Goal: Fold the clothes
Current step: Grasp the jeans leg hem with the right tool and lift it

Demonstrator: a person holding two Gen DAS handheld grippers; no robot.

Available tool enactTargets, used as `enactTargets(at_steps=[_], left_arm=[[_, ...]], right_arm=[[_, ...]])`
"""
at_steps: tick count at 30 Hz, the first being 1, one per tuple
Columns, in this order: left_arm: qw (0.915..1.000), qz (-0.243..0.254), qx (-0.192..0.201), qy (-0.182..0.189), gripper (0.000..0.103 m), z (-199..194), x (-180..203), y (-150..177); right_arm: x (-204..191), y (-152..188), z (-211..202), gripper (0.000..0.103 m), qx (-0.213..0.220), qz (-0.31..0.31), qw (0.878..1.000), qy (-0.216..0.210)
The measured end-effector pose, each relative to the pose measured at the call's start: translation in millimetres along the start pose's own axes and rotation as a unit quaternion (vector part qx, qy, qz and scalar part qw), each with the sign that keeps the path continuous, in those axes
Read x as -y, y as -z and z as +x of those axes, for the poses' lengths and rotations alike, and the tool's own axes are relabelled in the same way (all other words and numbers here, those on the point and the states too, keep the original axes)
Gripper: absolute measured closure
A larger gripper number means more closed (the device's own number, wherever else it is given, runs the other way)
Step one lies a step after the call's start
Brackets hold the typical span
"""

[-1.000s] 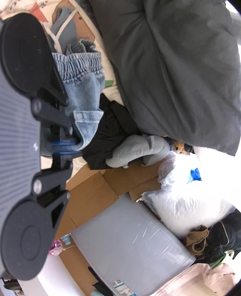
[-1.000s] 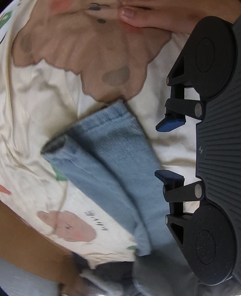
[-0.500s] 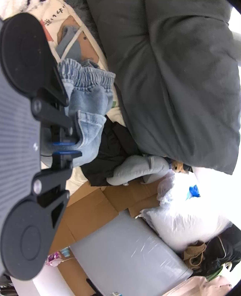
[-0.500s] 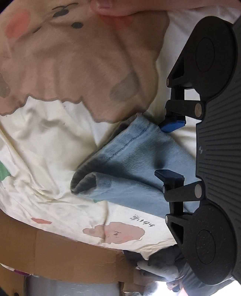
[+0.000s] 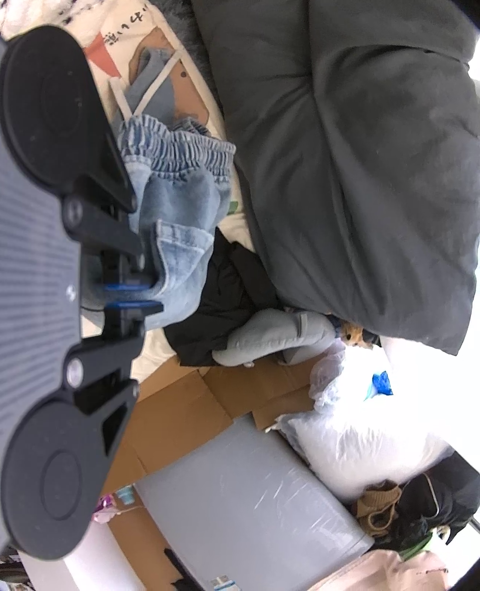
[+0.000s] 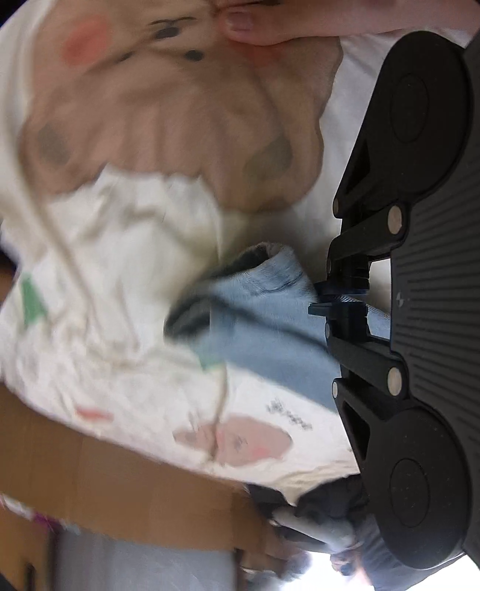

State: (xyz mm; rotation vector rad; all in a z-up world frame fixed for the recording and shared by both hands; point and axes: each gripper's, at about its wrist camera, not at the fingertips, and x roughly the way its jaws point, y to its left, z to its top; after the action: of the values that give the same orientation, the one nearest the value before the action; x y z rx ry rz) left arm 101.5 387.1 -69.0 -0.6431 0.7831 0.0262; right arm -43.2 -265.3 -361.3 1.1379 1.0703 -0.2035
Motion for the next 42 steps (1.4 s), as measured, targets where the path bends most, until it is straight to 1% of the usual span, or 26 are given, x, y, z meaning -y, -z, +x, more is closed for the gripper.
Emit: enactTargets(at_steps=[3, 5, 7, 11, 19, 24, 28, 34, 39, 42], left_arm=[[1.0, -0.001, -0.002, 0.007, 0.098, -5.9, -0.9, 3.6], [1.0, -0.003, -0.003, 0.008, 0.098, -10.5, -3.6, 4.7], [0.9999, -0.007, -0.003, 0.011, 0.098, -17.3, -6.6, 4.7], [0.9998, 0.005, -0.005, 0.018, 0.098, -30.3, -5.2, 3.3], [0.9993, 0.009, 0.002, 0.035, 0.098, -57.8, -4.6, -3.0], [0.9988, 0.015, 0.004, 0.047, 0.098, -76.8, -1.8, -5.4], [0.9987, 0.017, 0.004, 0.048, 0.098, -87.6, -2.1, -3.7], [0.9992, 0.011, 0.004, 0.038, 0.098, -98.0, -7.4, -2.2], [0.9994, 0.012, -0.001, 0.033, 0.098, -90.9, -11.5, -1.1], [0.9995, 0.014, -0.009, 0.027, 0.098, -81.9, -12.5, 1.8]], right_arm=[[-20.1, -1.1, -17.8, 0.102, 0.001, -0.023, 1.0, 0.0], [-27.4, -3.4, -33.0, 0.102, 0.012, -0.028, 1.0, 0.002], [-30.2, -4.9, -49.6, 0.102, 0.022, -0.027, 0.999, 0.005], [-36.3, -8.3, -84.5, 0.102, 0.03, -0.023, 0.999, 0.006], [-58.1, -19.4, -165.6, 0.102, 0.076, -0.038, 0.996, 0.002], [-59.7, -16.8, -213.0, 0.102, 0.102, -0.036, 0.994, 0.002], [-58.3, -9.0, -243.0, 0.102, 0.119, -0.032, 0.992, 0.006], [-62.1, -1.1, -269.5, 0.102, 0.144, -0.038, 0.989, 0.02], [-54.2, -6.9, -266.5, 0.102, 0.149, -0.031, 0.987, 0.042], [-53.5, -10.2, -261.5, 0.102, 0.151, -0.032, 0.987, 0.046]])
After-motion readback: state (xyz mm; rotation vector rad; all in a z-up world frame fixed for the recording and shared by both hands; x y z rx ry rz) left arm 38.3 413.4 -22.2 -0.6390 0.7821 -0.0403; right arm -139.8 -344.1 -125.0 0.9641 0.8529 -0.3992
